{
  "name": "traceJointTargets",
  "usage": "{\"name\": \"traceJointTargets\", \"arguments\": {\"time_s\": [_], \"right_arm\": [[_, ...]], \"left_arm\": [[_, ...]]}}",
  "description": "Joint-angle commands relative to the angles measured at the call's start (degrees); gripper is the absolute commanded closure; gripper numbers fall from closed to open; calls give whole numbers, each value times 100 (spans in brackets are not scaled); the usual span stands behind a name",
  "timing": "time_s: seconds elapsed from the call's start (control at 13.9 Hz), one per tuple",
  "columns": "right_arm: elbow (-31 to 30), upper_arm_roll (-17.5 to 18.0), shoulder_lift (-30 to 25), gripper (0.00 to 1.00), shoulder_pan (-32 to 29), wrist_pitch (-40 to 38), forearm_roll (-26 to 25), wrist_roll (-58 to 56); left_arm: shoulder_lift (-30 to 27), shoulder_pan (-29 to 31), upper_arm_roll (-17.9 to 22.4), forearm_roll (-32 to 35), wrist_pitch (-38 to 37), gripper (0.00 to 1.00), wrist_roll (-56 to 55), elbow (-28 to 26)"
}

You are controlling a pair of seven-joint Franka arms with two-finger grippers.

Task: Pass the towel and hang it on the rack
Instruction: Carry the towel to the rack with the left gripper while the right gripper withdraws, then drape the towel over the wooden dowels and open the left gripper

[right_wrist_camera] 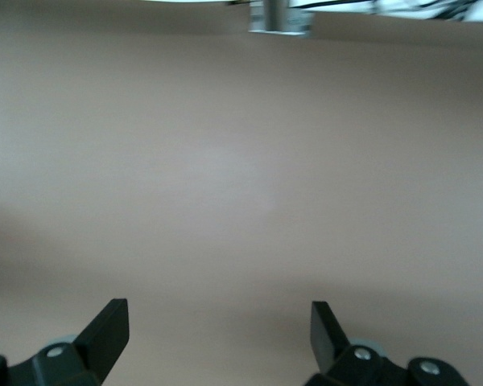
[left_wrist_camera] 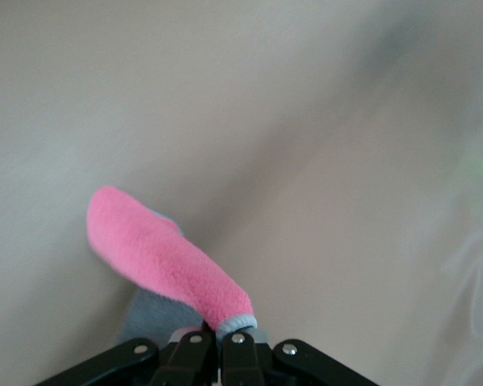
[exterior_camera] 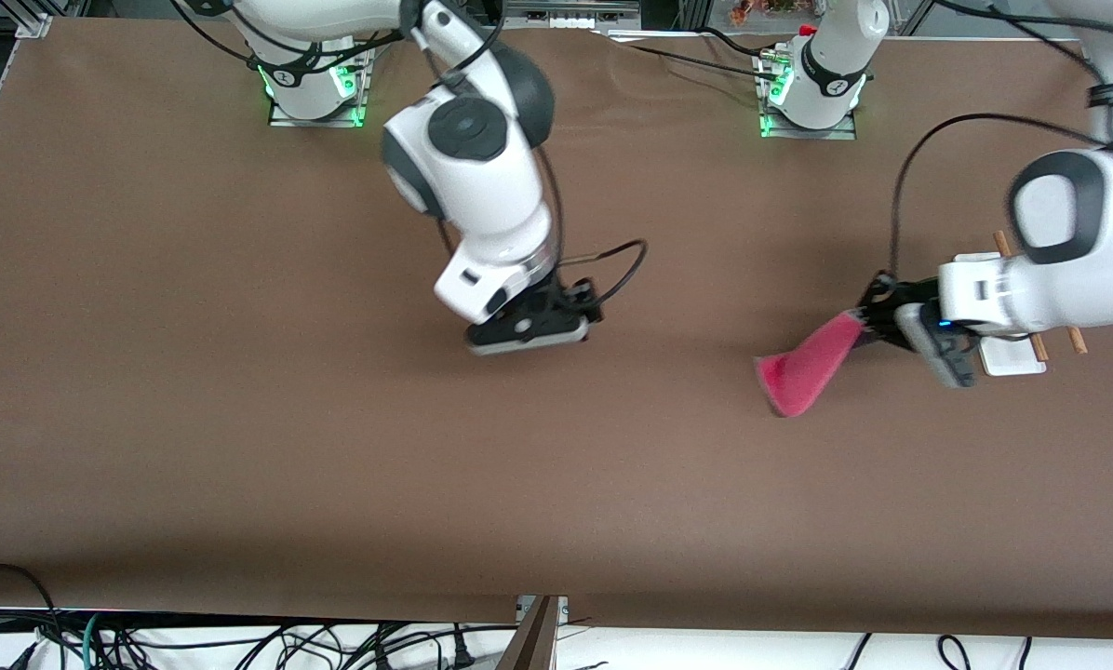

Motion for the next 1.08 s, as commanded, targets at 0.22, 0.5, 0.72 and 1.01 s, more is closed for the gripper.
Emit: {"name": "traceJointTargets", "arguments": {"time_s": [0.22, 0.5, 0.72, 1.01], "right_arm": [[-51, 91, -487, 0, -1631, -774, -17, -1343], [-813, -58, -1223, 0, -2599, -774, 27, -3208], [-2120, -137, -2250, 0, -3004, -774, 36, -3151], [-3415, -137, -3395, 0, -3216, -1097, 27, -3168]], "left_arm": [[-148, 1368, -54, 598, -710, 100, 1032, 167], [-104, 2230, -55, 1141, -1402, 100, 1806, 693], [19, 2854, -54, 1291, -1528, 100, 2755, 844], [440, 3540, -54, 1529, -1475, 100, 3951, 975]]}}
